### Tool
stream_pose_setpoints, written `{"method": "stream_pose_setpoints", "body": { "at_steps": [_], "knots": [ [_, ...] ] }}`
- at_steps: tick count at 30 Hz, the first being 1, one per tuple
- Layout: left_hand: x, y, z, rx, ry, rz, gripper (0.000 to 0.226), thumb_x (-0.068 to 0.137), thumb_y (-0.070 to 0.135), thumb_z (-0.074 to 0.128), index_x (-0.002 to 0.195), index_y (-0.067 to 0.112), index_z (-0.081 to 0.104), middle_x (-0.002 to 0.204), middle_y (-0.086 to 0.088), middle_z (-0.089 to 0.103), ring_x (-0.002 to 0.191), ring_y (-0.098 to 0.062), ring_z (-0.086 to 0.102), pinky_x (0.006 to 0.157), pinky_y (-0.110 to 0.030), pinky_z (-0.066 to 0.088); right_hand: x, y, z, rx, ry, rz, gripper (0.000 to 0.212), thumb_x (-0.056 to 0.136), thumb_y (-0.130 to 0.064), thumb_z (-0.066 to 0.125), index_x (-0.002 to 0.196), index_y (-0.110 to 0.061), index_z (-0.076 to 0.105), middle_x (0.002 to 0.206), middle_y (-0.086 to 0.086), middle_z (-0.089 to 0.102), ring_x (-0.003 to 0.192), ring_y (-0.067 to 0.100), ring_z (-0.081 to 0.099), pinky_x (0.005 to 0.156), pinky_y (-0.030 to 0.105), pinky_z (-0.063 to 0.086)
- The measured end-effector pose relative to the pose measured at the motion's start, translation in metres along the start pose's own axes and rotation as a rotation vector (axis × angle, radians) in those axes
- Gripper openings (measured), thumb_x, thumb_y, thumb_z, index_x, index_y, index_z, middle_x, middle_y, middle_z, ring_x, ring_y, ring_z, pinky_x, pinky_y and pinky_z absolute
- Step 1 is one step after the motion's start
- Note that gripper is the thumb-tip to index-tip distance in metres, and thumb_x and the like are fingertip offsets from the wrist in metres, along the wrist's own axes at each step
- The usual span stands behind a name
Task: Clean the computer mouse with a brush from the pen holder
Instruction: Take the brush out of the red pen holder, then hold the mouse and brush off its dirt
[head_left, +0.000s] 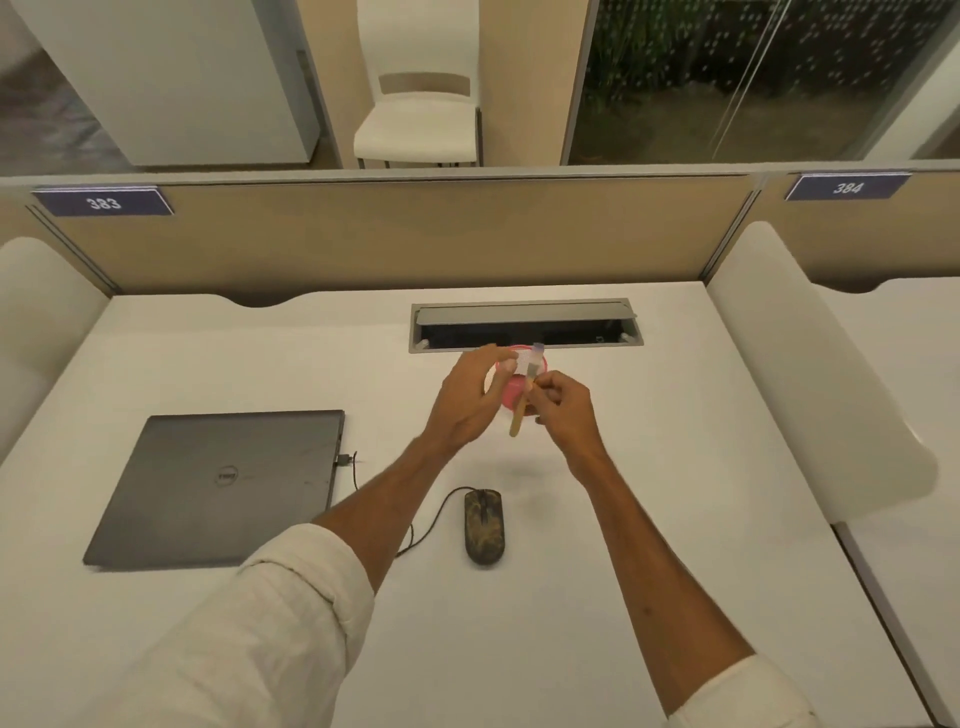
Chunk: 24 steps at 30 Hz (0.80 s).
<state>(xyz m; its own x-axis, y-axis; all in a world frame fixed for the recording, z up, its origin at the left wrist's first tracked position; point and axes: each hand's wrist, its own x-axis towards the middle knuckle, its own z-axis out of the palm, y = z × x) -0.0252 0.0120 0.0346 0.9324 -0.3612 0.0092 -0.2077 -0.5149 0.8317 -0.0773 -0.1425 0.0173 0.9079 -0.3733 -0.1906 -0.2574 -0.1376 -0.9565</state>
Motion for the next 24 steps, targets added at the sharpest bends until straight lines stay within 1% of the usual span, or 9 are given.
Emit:
{"method": "stream_pose_setpoints", "body": {
  "at_steps": [2, 4, 6, 8, 10, 14, 17, 22, 24],
  "knots": [
    [-0.013, 0.007, 0.003, -0.023, 0.020, -0.064, 0.043, 0.110, 0.046, 0.055, 0.138, 0.016, 0.069, 0.142, -0.004, 0.069, 0.134, -0.023, 0.061, 0.119, -0.040, 0.047, -0.019, 0.008, -0.004, -0.001, -0.065, 0.024, 0.021, 0.107, -0.034, 0.069, 0.115, -0.015, 0.074, 0.097, 0.000, 0.083, 0.083, 0.013, 0.081, 0.074, 0.024, 0.060],
    [-0.027, 0.011, 0.005, -0.058, 0.013, -0.064, 0.038, 0.108, 0.043, 0.062, 0.123, 0.011, 0.076, 0.121, -0.006, 0.078, 0.114, -0.023, 0.071, 0.106, -0.041, 0.057, -0.035, 0.016, -0.008, -0.010, -0.097, 0.040, 0.020, 0.107, -0.031, 0.069, 0.113, -0.013, 0.075, 0.096, 0.003, 0.082, 0.084, 0.017, 0.081, 0.073, 0.024, 0.058],
    [-0.041, 0.011, 0.006, -0.138, -0.011, -0.099, 0.034, 0.106, 0.037, 0.067, 0.113, 0.005, 0.078, 0.107, -0.011, 0.080, 0.101, -0.028, 0.075, 0.096, -0.042, 0.060, -0.049, 0.022, -0.012, -0.016, -0.107, 0.061, 0.018, 0.106, -0.028, 0.070, 0.110, -0.012, 0.077, 0.094, 0.004, 0.082, 0.081, 0.018, 0.080, 0.073, 0.027, 0.058],
    [-0.057, 0.009, 0.007, -0.223, -0.038, -0.171, 0.033, 0.105, 0.032, 0.070, 0.111, 0.001, 0.078, 0.103, -0.016, 0.080, 0.097, -0.035, 0.076, 0.086, -0.039, 0.060, -0.064, 0.025, -0.015, 0.008, -0.117, 0.089, 0.018, 0.104, -0.029, 0.074, 0.106, -0.011, 0.078, 0.090, 0.004, 0.082, 0.077, 0.016, 0.080, 0.068, 0.030, 0.056],
    [-0.072, 0.005, 0.007, -0.298, -0.049, -0.226, 0.031, 0.105, 0.028, 0.070, 0.111, -0.001, 0.077, 0.104, -0.020, 0.080, 0.093, -0.034, 0.076, 0.081, -0.040, 0.058, -0.077, 0.028, -0.018, 0.061, -0.121, 0.133, 0.020, 0.100, -0.031, 0.078, 0.105, -0.011, 0.079, 0.090, 0.003, 0.083, 0.076, 0.017, 0.079, 0.068, 0.032, 0.055],
    [-0.099, -0.002, 0.004, -0.456, -0.056, -0.333, 0.027, 0.104, 0.021, 0.071, 0.113, -0.004, 0.077, 0.113, -0.028, 0.077, 0.090, -0.026, 0.071, 0.083, -0.042, 0.055, -0.098, 0.040, -0.026, 0.316, -0.095, 0.293, 0.018, 0.098, -0.021, 0.079, 0.112, -0.009, 0.079, 0.106, 0.013, 0.082, 0.084, 0.023, 0.079, 0.076, 0.038, 0.057],
    [-0.117, -0.007, 0.003, -0.448, -0.107, -0.377, 0.025, 0.103, 0.019, 0.072, 0.112, -0.004, 0.077, 0.114, -0.028, 0.077, 0.091, -0.024, 0.070, 0.085, -0.042, 0.052, -0.114, 0.051, -0.026, 0.515, -0.066, 0.412, 0.023, 0.099, -0.024, 0.078, 0.118, -0.010, 0.079, 0.106, 0.007, 0.082, 0.090, 0.022, 0.075, 0.081, 0.040, 0.056],
    [-0.136, -0.011, 0.001, -0.392, -0.150, -0.360, 0.023, 0.103, 0.020, 0.072, 0.112, 0.000, 0.077, 0.113, -0.025, 0.078, 0.095, -0.021, 0.069, 0.086, -0.038, 0.051, -0.125, 0.058, -0.016, 0.609, 0.031, 0.477, 0.024, 0.101, -0.026, 0.076, 0.118, -0.010, 0.082, 0.104, 0.004, 0.083, 0.094, 0.022, 0.075, 0.083, 0.041, 0.058],
    [-0.141, -0.012, 0.002, -0.295, -0.112, -0.313, 0.025, 0.103, 0.028, 0.073, 0.115, 0.007, 0.077, 0.116, -0.014, 0.079, 0.105, -0.019, 0.070, 0.096, -0.039, 0.054, -0.124, 0.059, -0.015, 0.603, 0.093, 0.509, 0.021, 0.102, -0.024, 0.075, 0.115, -0.009, 0.081, 0.103, 0.006, 0.082, 0.094, 0.024, 0.075, 0.081, 0.041, 0.059]
  ]
}}
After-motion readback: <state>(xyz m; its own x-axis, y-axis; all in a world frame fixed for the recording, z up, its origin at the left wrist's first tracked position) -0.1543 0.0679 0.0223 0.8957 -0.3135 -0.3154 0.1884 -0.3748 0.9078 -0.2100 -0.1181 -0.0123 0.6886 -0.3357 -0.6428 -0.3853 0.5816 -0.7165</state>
